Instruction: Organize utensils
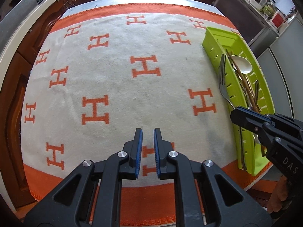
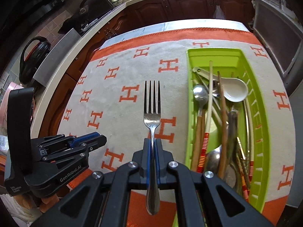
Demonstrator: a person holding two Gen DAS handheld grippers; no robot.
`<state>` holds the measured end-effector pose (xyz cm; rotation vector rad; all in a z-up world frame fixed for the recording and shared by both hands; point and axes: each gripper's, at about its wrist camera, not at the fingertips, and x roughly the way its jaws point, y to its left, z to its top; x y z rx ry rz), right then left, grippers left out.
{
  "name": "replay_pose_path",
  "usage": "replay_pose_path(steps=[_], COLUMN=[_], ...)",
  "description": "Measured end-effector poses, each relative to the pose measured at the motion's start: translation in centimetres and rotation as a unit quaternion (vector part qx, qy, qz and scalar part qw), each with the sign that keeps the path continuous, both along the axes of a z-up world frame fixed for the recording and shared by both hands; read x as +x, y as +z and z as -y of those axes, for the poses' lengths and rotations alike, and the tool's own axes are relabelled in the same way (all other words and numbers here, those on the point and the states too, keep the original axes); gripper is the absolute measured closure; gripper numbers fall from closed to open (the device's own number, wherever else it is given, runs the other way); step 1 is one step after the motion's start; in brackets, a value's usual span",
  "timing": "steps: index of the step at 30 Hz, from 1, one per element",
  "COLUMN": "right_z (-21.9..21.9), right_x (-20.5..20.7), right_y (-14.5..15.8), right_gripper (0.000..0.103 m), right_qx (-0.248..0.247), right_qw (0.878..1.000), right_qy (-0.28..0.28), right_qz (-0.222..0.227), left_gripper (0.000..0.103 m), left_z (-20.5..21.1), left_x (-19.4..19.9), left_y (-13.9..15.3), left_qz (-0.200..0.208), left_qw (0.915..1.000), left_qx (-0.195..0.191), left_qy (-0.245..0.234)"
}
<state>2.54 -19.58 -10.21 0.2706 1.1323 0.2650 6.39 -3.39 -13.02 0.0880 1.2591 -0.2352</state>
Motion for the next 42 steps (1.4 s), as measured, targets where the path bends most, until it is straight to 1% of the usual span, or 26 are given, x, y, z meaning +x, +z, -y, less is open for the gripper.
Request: replay_pose_path(steps=[1,3,5,7,9,16,19,25,27,32,38,42], right_z=[0.6,1.7,2.6,3.6,4.4,6.2,6.5,6.0,5.8,5.3,4.6,4.1], right_x=[-0.2,-0.6,-0.9,-1.0,-1.0,-0.6,-0.2,1.1,1.6,2.3,2.0,1.6], right_y=[0.3,0.8,1.2,1.4,1.3,0.6,0.2,-0.2,-0.3,-0.4,0.2,0.2], right_gripper=[0.099,0.099,0.099,0.099,0.099,0.099,0.099,0.098,0.098,0.098,0.098,0.098], right_qx=[0.0,-0.001,-0.004,-0.011,-0.018,-0.055,-0.078,-0.09,-0.091,-0.068,-0.063,-0.059], right_qw=[1.0,1.0,0.999,0.999,0.998,0.995,0.993,0.993,0.993,0.996,0.996,0.997], right_qy=[-0.006,-0.02,-0.031,-0.043,-0.054,-0.081,-0.084,-0.072,-0.067,-0.063,-0.057,-0.055], right_qz=[0.002,0.006,0.008,0.008,0.005,-0.006,-0.01,-0.01,-0.011,-0.014,-0.005,-0.007], left_gripper=[0.094,0.089,0.067,0.059,0.058,0.052,0.05,0.049,0.049,0.049,0.049,0.048], left_z=[0.7,1.9,3.0,3.9,4.8,6.9,7.6,8.1,8.0,7.5,6.6,6.0], left_x=[-0.1,-0.2,-0.2,-0.4,-0.3,0.4,0.6,0.9,0.9,0.9,0.9,0.8], left_y=[0.2,0.7,1.2,1.8,2.2,3.0,3.1,2.7,2.5,2.5,2.4,2.3], left_qz=[0.002,0.005,0.013,0.025,0.033,0.04,0.046,0.044,0.043,0.046,0.044,0.041], left_qw=[1.0,0.9998,0.9995,0.999,0.9985,0.998,0.9976,0.9976,0.9977,0.9979,0.9985,0.9988], left_qx=[0.0,0.0,-0.003,-0.006,-0.006,-0.012,-0.007,-0.001,0.001,0.004,0.007,0.009], left_qy=[-0.008,-0.021,-0.03,-0.036,-0.043,-0.049,-0.051,-0.053,-0.052,-0.045,-0.032,-0.023])
